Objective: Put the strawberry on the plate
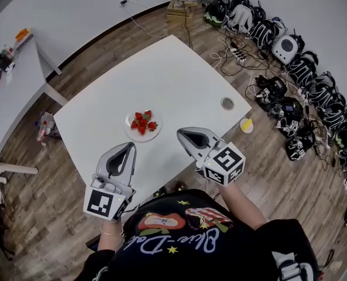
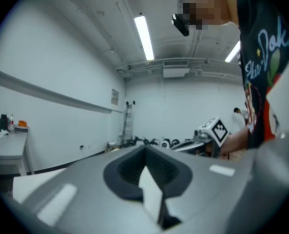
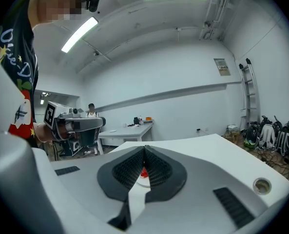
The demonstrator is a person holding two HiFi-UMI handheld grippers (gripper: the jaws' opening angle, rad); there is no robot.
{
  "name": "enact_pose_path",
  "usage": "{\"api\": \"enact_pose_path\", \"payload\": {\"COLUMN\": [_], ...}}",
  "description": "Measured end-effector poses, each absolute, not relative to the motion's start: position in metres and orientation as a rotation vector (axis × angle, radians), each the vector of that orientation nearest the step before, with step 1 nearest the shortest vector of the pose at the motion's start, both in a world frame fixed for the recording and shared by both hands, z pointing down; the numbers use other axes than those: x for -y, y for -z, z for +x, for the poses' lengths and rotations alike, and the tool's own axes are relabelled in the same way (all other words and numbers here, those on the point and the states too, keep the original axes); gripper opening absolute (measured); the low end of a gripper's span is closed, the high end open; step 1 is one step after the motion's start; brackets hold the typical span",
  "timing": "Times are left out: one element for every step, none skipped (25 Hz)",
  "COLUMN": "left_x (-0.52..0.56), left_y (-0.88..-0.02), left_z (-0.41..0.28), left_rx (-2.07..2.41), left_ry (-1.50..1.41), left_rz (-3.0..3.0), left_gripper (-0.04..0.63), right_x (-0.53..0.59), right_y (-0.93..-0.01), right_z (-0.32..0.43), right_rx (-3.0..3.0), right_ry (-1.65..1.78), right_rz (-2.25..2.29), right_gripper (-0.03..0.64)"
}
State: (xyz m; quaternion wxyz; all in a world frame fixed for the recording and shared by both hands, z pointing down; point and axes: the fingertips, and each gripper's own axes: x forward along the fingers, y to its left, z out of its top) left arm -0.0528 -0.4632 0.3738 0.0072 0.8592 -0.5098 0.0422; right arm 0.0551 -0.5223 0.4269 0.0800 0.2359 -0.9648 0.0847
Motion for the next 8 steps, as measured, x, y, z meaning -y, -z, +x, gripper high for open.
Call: {"api": "enact_pose_path", "payload": {"left_x": [0.4622,0.4613,0.4603,0.4590,0.4576,0.4561,0.4547,0.4533], "left_y": [-0.3743,-0.3742,-0.3733,-0.3722,-0.3713,-0.3708,-0.3705,-0.3703], "left_z": [-0.0533,-0.0535,-0.0533,-0.0530,-0.0529,-0.0533,-0.0539,-0.0546], "left_rx": [1.599,1.605,1.609,1.610,1.610,1.610,1.610,1.611], "left_ry": [-0.140,-0.146,-0.145,-0.136,-0.125,-0.116,-0.109,-0.103], "left_rz": [2.682,2.673,2.664,2.661,2.663,2.665,2.667,2.670], "left_gripper": [-0.003,-0.003,-0.003,-0.003,-0.003,-0.003,-0.003,-0.003], "right_x": [0.5220,0.5214,0.5204,0.5191,0.5176,0.5160,0.5145,0.5129], "right_y": [-0.4269,-0.4271,-0.4276,-0.4279,-0.4282,-0.4283,-0.4285,-0.4286], "right_z": [0.0551,0.0553,0.0553,0.0551,0.0543,0.0532,0.0520,0.0507], "right_rx": [2.884,2.882,2.881,2.880,2.881,2.881,2.882,2.882], "right_ry": [-0.252,-0.253,-0.257,-0.261,-0.263,-0.264,-0.262,-0.260], "right_rz": [0.705,0.705,0.704,0.703,0.701,0.697,0.693,0.688], "right_gripper": [0.015,0.015,0.015,0.015,0.015,0.015,0.015,0.015]}}
